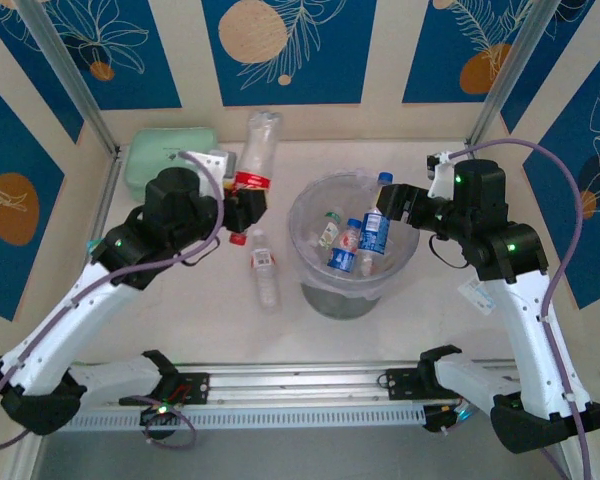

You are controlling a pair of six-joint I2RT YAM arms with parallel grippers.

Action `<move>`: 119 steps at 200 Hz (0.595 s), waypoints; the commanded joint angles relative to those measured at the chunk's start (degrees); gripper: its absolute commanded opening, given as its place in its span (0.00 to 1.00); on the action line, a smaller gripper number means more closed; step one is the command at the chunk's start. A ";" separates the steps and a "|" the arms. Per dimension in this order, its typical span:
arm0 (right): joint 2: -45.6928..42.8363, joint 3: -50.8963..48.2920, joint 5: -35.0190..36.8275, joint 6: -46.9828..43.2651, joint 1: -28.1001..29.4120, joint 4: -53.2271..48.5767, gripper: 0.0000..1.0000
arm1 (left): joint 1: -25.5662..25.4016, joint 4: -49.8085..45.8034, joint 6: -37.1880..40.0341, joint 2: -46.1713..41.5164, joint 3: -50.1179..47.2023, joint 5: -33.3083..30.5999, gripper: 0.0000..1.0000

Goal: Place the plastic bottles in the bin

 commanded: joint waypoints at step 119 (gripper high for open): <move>6.53 7.63 -0.26 -1.58 7.09 2.72 0.73 | -10.03 16.22 -7.21 21.41 5.77 6.99 0.48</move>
